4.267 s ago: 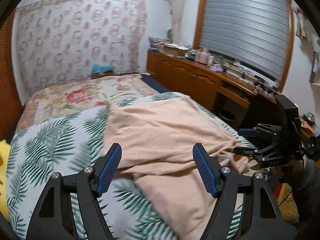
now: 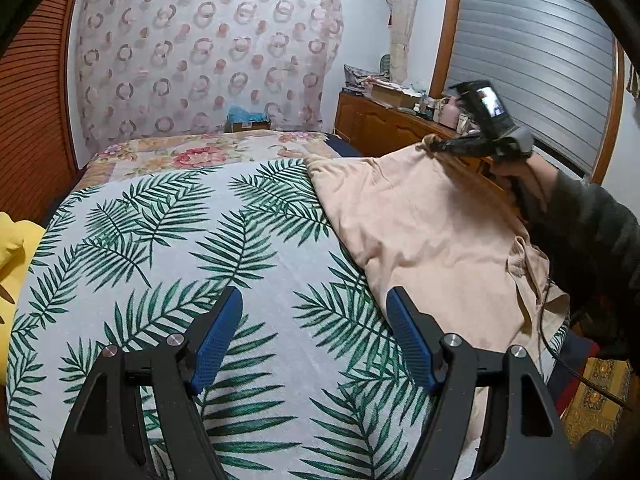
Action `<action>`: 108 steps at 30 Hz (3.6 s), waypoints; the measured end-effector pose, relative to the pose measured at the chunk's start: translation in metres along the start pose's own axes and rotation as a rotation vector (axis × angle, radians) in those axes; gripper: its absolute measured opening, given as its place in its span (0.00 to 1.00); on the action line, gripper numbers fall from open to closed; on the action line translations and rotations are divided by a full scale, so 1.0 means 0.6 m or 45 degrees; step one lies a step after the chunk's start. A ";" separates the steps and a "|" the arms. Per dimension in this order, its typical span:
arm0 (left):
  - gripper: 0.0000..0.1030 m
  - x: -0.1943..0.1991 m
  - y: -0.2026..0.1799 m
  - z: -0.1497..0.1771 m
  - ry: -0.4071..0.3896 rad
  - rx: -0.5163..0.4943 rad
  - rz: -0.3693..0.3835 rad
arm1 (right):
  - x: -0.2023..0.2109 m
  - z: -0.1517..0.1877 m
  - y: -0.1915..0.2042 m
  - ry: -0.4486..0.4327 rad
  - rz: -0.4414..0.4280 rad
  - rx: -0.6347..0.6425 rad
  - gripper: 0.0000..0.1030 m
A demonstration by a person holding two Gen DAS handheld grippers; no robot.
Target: Fold small clothes
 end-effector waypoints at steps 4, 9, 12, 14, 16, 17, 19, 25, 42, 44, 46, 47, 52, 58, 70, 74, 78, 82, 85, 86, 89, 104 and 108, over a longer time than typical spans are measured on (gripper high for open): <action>0.73 -0.004 -0.007 0.006 0.018 -0.014 0.010 | -0.041 0.002 0.004 0.102 0.006 -0.053 0.05; 0.73 -0.007 -0.019 0.009 0.027 -0.027 0.025 | -0.029 -0.015 -0.012 0.116 0.040 -0.067 0.30; 0.73 -0.007 -0.031 0.010 0.030 -0.043 0.045 | 0.016 -0.002 -0.014 0.058 0.003 -0.075 0.30; 0.73 -0.006 -0.038 0.013 0.033 -0.051 0.058 | 0.055 0.008 -0.005 0.014 -0.019 -0.065 0.30; 0.73 -0.008 -0.047 0.017 0.042 -0.061 0.074 | 0.095 0.050 0.014 -0.022 -0.066 -0.065 0.30; 0.73 -0.008 -0.050 0.018 0.045 -0.064 0.078 | 0.115 0.068 0.026 -0.037 -0.095 -0.062 0.30; 0.73 -0.010 -0.058 0.022 0.055 -0.073 0.091 | 0.146 0.098 0.048 -0.052 -0.142 -0.051 0.30; 0.73 -0.015 -0.082 0.034 0.084 -0.112 0.107 | 0.205 0.169 0.121 -0.087 -0.280 -0.051 0.30; 0.73 -0.026 -0.107 0.061 0.154 -0.139 0.123 | 0.228 0.215 0.154 -0.016 -0.417 0.017 0.30; 0.73 -0.029 -0.109 0.066 0.169 -0.145 0.122 | 0.240 0.211 0.158 -0.032 -0.427 0.038 0.13; 0.73 -0.031 -0.112 0.070 0.179 -0.154 0.119 | 0.267 0.217 0.163 -0.070 -0.439 0.052 0.09; 0.73 -0.031 -0.112 0.071 0.182 -0.156 0.120 | 0.274 0.220 0.163 -0.087 -0.433 0.052 0.06; 0.73 -0.032 -0.116 0.073 0.188 -0.162 0.121 | 0.319 0.257 0.139 -0.149 -0.385 0.004 0.04; 0.73 -0.034 -0.121 0.076 0.194 -0.165 0.118 | 0.360 0.329 0.104 -0.119 -0.331 -0.104 0.04; 0.73 -0.037 -0.122 0.078 0.209 -0.173 0.107 | 0.411 0.350 0.097 -0.117 -0.320 -0.177 0.04; 0.73 -0.039 -0.120 0.078 0.212 -0.170 0.107 | 0.434 0.335 0.098 -0.176 -0.282 -0.175 0.17; 0.73 -0.040 -0.120 0.079 0.216 -0.175 0.111 | 0.424 0.331 0.106 -0.190 -0.283 -0.194 0.36; 0.73 -0.040 -0.121 0.083 0.224 -0.182 0.116 | 0.379 0.336 0.117 -0.123 -0.287 -0.228 0.36; 0.73 -0.040 -0.123 0.087 0.235 -0.197 0.112 | 0.348 0.341 0.121 -0.065 -0.267 -0.235 0.36; 0.73 -0.039 -0.124 0.088 0.233 -0.200 0.114 | 0.342 0.344 0.124 -0.048 -0.262 -0.233 0.37; 0.72 -0.036 -0.126 0.090 0.245 -0.183 0.160 | 0.331 0.355 0.126 -0.007 -0.268 -0.241 0.51; 0.30 -0.032 -0.147 0.125 0.330 -0.237 0.217 | 0.329 0.374 0.119 0.051 -0.384 -0.282 0.64; 0.10 -0.028 -0.156 0.131 0.355 -0.271 0.248 | 0.333 0.371 0.130 0.042 -0.399 -0.218 0.51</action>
Point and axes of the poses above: each gripper's, at about its wrist camera, not at the fingertips, and x roughly against the way its jaws point, y to its left, z to its underside, the point moved 7 cm from there along -x, roughly the way its jaws point, and after that the axes turned 11 degrees about x, right-handed, at the moved point
